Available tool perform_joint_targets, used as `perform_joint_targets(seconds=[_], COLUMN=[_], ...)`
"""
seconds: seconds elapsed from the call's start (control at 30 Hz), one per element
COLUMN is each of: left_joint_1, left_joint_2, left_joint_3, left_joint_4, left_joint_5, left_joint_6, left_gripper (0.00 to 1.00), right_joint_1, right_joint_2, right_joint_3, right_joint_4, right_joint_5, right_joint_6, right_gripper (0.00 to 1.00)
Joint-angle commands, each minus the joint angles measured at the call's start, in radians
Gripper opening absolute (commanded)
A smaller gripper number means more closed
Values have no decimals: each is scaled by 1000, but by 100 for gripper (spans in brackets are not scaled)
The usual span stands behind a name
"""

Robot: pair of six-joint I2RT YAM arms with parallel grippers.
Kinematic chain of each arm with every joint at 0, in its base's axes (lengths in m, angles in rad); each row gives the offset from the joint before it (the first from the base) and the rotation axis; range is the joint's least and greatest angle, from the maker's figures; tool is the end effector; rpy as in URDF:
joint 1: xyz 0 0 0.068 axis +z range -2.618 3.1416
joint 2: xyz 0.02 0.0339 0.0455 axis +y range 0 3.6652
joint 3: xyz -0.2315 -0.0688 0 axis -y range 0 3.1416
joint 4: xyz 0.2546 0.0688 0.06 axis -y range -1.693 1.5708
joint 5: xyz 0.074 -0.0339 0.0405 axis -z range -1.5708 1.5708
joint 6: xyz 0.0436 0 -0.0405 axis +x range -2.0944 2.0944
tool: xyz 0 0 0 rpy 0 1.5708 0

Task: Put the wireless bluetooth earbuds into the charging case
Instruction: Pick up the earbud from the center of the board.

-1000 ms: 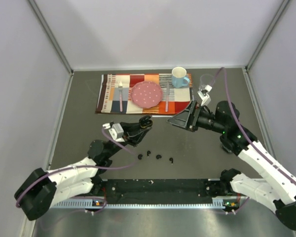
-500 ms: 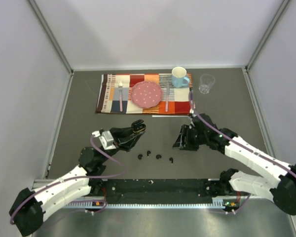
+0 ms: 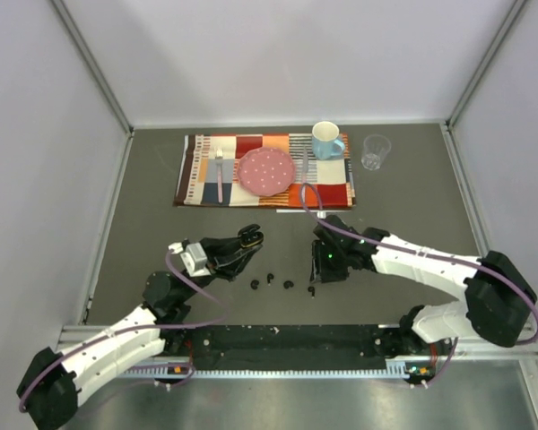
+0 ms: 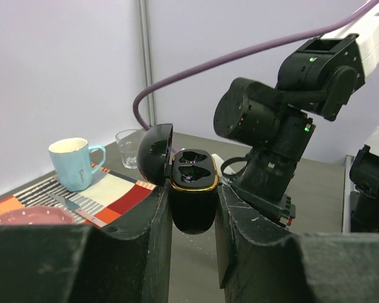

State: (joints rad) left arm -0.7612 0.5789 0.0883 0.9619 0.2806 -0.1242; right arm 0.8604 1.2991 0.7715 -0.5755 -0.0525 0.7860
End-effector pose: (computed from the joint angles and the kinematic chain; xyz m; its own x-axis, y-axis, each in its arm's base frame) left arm 0.1237 -0.1345 0.2257 0.2220 -0.3759 -0.8997 0.8757 0.4826 0.0144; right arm 0.1685 0.1994 0.1553 -0.9579 -0.0301 -0.2854 -0.1340 0.9263 0.3521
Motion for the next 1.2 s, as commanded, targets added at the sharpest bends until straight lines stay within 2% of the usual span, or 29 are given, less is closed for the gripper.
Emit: perform_joint_targets(seconds=[0.0, 0.53, 1.17], left_joint_1=[-1, -1, -3], left_joint_2=[-36, -62, -65], left_joint_3=[-13, -18, -18], left_joint_4=[12, -22, -26], left_joint_5=[-11, -21, -37], left_joint_6=[1, -6, -12], left_gripper=[0, 0, 0], right_joint_1=[34, 88, 106], right_joint_2=[52, 212, 258], right_joint_3=[71, 117, 111], right_joint_4=[2, 3, 5], right_joint_5=[49, 88, 112], right_joint_6=[-4, 2, 19], right_gripper=[38, 37, 32])
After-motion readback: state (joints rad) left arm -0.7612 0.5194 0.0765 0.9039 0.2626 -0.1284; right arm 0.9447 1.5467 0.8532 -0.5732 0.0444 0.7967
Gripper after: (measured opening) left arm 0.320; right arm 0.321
